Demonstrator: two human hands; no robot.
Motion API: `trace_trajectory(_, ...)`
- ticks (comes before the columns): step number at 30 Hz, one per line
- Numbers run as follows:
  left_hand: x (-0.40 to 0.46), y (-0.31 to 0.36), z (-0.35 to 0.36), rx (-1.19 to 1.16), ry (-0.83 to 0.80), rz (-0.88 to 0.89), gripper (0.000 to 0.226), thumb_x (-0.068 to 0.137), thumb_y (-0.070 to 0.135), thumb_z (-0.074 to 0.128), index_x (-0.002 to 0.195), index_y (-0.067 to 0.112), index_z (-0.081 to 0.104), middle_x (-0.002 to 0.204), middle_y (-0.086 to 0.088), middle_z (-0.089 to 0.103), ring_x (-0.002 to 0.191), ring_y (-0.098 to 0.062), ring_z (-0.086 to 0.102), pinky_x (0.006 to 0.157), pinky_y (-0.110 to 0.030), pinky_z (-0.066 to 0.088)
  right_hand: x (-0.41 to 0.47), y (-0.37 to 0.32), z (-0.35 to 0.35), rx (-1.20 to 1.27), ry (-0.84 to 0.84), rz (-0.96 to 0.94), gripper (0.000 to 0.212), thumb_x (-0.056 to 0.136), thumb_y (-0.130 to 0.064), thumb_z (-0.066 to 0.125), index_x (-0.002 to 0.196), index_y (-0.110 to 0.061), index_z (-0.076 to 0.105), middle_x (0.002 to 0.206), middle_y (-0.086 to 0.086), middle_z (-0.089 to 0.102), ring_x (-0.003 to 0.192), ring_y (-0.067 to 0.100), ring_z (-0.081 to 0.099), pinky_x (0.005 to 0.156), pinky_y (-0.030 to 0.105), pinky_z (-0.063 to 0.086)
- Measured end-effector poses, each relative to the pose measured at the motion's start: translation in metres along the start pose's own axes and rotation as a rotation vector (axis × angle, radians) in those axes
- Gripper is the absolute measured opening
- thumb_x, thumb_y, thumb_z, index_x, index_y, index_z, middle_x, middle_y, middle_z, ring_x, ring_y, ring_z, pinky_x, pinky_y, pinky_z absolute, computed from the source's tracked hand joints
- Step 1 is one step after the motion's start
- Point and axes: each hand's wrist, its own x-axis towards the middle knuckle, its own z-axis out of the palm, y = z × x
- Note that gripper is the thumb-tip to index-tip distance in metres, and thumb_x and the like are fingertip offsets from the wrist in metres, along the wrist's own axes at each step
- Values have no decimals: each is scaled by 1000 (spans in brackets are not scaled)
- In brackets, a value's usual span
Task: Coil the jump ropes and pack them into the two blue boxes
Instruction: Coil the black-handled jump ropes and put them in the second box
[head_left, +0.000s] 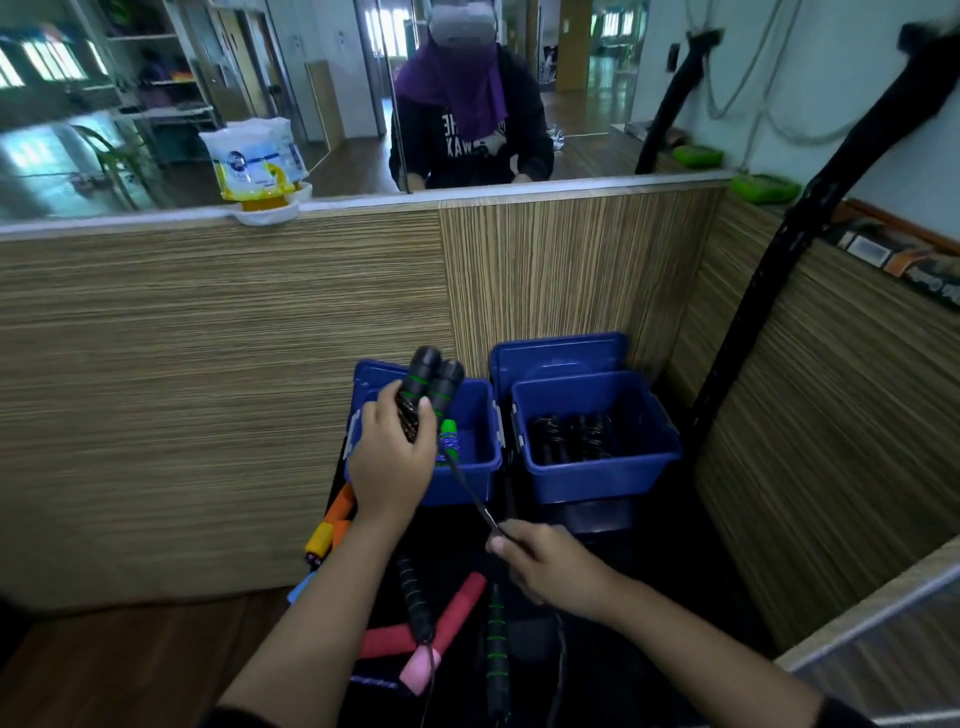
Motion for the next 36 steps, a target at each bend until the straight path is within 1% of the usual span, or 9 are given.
trace_trajectory(4, -27, -36, 15, 236, -284, 105, 67, 88, 56, 27, 127, 11, 55, 106, -13, 61, 82, -35, 65, 59, -39, 51, 2, -37, -17, -423, 103, -266, 23, 97, -28, 46, 85, -10, 54, 79, 10, 63, 70, 24, 57, 64, 33, 42)
trace_trajectory(8, -75, -51, 28, 205, -546, 339, 64, 94, 56, 24, 133, 14, 51, 104, -10, 63, 86, -33, 66, 60, -40, 55, 14, -41, -53, -725, 74, -239, 20, 96, -33, 46, 92, -18, 58, 96, 8, 66, 92, 29, 59, 73, 38, 46)
trace_trajectory(11, -95, -39, 26, 133, -592, 568, 50, 102, 47, 15, 132, 16, 41, 95, -7, 65, 75, -27, 67, 55, -32, 53, 20, -21, -68, -548, -36, -180, 16, 94, -30, 53, 94, -19, 65, 94, -4, 64, 89, 15, 58, 79, 38, 49)
trace_trajectory(14, -105, -16, 8, -34, -633, 582, 55, 101, 47, 26, 141, 10, 35, 106, -7, 68, 87, -21, 64, 71, -28, 48, 25, -1, -81, -322, -91, -158, 14, 91, -22, 61, 96, -13, 71, 90, -7, 66, 86, 4, 60, 79, 20, 46)
trace_trajectory(18, -101, 8, -7, -151, -614, 638, 61, 94, 57, 46, 143, 22, 41, 110, -2, 61, 92, -14, 60, 76, -25, 48, 19, 9, -94, 182, -84, -53, 16, 83, -10, 69, 95, 1, 73, 86, 6, 71, 83, 12, 62, 76, 18, 48)
trace_trajectory(22, -84, 21, -11, -189, -374, 440, 46, 92, 57, 48, 131, 33, 52, 108, 9, 59, 94, -5, 62, 76, -22, 50, 20, 19, -68, 413, 10, 95, 12, 86, -17, 61, 85, -6, 66, 80, 11, 66, 65, 18, 60, 70, 34, 44)
trace_trajectory(25, -63, 16, -6, -232, -200, 168, 45, 92, 54, 44, 129, 31, 52, 119, 11, 59, 107, 2, 54, 84, -20, 45, 12, 21, -36, 205, -27, 120, 26, 101, -28, 41, 91, -16, 62, 57, 2, 52, 45, 11, 44, 53, 25, 40)
trace_trajectory(28, -44, 1, 1, -136, -106, 2, 50, 91, 57, 38, 128, 27, 52, 118, 4, 59, 96, -8, 57, 71, -27, 46, 6, 7, -7, 95, -2, 80, 28, 102, -26, 38, 98, -12, 61, 55, 1, 47, 41, 8, 41, 45, 20, 38)
trace_trajectory(36, -60, -50, 18, 314, -337, 122, 59, 93, 60, 26, 120, 20, 59, 85, -4, 61, 52, -22, 60, 35, -26, 41, -3, -19, 10, -536, -14, -54, 19, 96, -16, 45, 97, -1, 56, 99, 22, 62, 93, 39, 61, 73, 37, 45)
